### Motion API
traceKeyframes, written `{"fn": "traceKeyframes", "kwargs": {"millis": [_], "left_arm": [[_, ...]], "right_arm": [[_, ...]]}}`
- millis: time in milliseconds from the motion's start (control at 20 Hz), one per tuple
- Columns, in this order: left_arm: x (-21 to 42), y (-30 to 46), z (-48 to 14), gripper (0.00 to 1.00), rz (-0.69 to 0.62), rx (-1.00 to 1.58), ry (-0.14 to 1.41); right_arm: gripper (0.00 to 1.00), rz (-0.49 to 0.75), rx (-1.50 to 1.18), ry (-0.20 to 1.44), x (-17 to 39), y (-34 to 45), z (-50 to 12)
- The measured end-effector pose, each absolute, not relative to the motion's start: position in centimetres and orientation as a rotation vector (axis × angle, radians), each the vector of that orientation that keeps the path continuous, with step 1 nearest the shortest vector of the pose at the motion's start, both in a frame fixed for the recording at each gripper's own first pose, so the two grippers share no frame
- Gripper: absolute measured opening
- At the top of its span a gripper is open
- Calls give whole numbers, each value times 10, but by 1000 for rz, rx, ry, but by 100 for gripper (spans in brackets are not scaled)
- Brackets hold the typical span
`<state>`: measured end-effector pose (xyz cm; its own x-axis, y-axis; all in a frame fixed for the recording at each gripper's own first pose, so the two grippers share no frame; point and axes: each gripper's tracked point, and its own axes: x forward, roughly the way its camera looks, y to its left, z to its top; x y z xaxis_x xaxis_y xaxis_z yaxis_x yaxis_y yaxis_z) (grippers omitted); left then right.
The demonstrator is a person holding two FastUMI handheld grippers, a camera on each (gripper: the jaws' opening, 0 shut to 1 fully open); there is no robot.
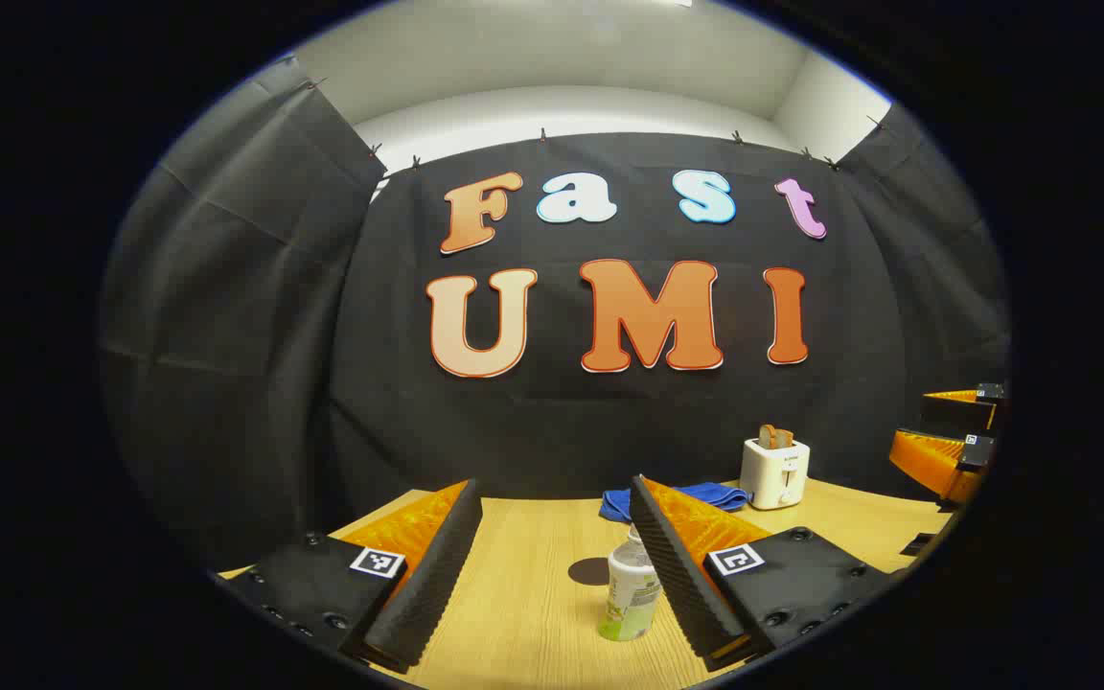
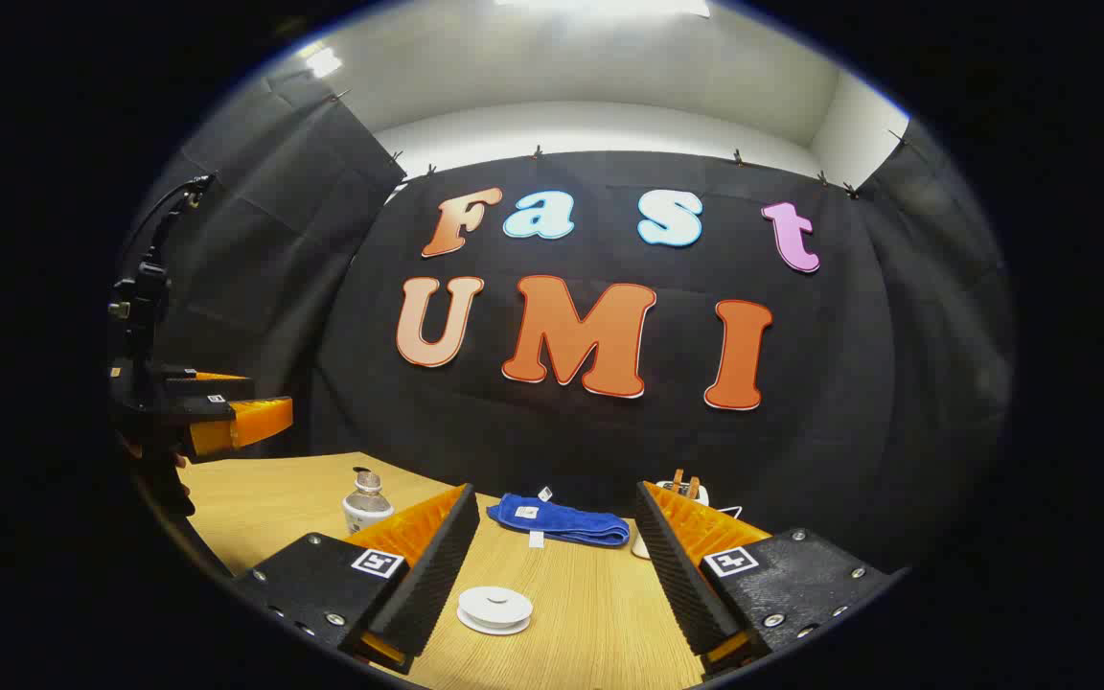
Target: Open the teacup lid with one hand, grasp the water bottle and pour water into the teacup with the other hand; after pouring, place the water bottle on the coaster and then close the teacup lid.
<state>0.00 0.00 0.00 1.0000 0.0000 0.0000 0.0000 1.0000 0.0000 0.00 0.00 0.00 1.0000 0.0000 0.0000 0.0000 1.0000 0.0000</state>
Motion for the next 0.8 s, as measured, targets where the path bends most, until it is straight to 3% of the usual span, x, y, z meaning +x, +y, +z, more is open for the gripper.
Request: {"fn": "traceKeyframes", "kwargs": {"millis": [150,800], "left_arm": [[2,-2,2,96,-19,-8,-4],[10,3,-3,99,8,9,-19]], "right_arm": [[98,-3,1,10,3,2,-5],[96,23,-20,30,12,12,-18]]}}
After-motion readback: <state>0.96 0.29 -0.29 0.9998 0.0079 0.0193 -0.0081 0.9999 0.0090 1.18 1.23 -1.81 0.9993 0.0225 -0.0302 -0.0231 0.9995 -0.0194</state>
